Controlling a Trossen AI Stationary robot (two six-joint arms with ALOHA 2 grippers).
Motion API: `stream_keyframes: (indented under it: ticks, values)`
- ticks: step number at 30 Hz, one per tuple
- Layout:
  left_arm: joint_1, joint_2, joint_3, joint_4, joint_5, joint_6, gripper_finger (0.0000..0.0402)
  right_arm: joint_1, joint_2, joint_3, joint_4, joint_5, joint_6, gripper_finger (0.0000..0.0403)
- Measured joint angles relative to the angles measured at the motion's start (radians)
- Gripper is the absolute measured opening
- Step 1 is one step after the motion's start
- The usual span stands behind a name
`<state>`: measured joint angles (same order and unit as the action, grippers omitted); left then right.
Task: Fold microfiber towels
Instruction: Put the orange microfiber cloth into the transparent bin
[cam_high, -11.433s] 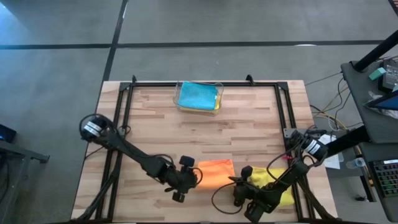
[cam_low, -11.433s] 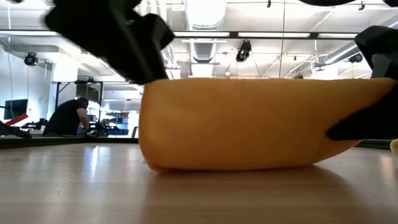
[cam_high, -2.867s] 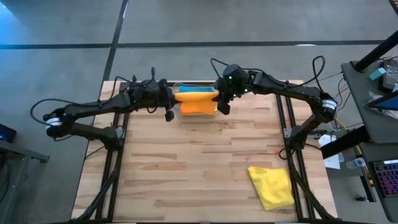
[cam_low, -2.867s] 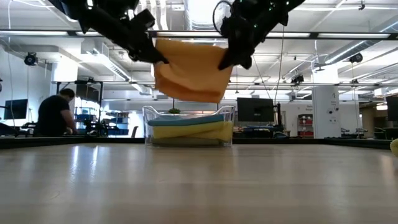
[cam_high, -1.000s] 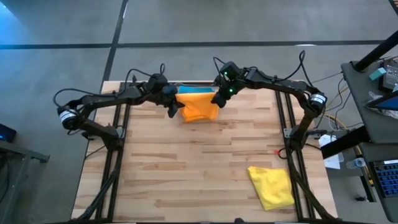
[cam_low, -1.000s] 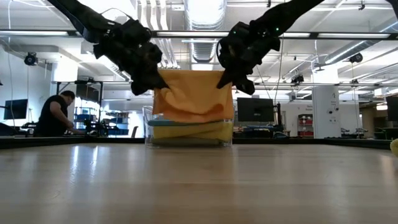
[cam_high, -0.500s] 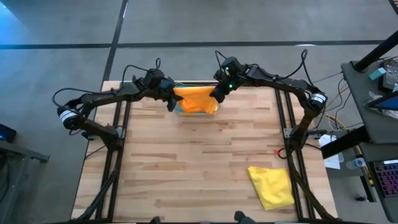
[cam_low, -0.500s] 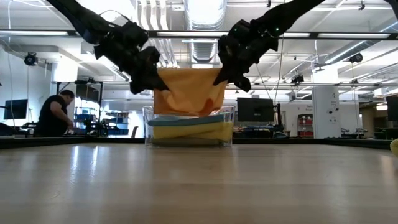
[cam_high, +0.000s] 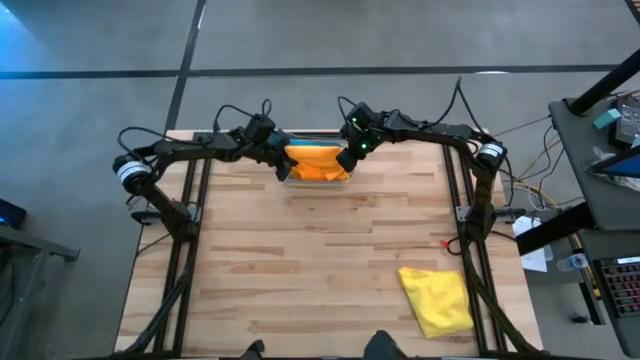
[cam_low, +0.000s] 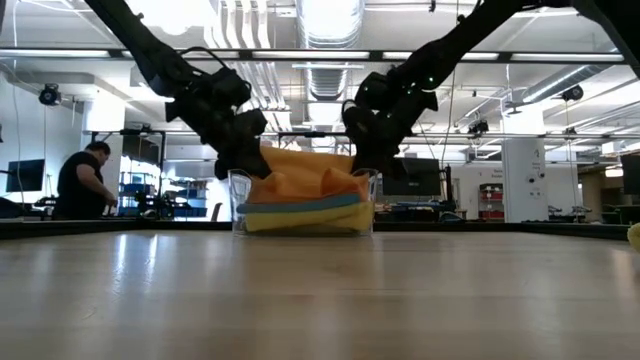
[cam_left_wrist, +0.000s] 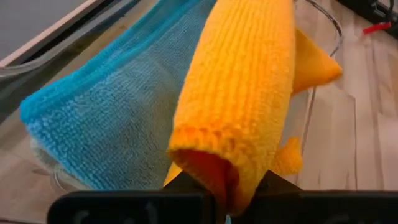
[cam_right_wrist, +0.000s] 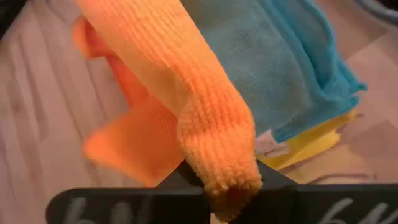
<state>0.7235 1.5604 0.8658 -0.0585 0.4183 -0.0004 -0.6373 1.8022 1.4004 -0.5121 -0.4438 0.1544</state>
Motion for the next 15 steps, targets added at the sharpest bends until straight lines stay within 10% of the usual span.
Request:
stream_keyframes:
  ticks: [15]
  values:
    - [0.012, -0.014, 0.002, 0.015, -0.131, 0.147, 0.0101, -0.011, 0.003, 0.005, 0.019, 0.138, -0.08, 0.0044]
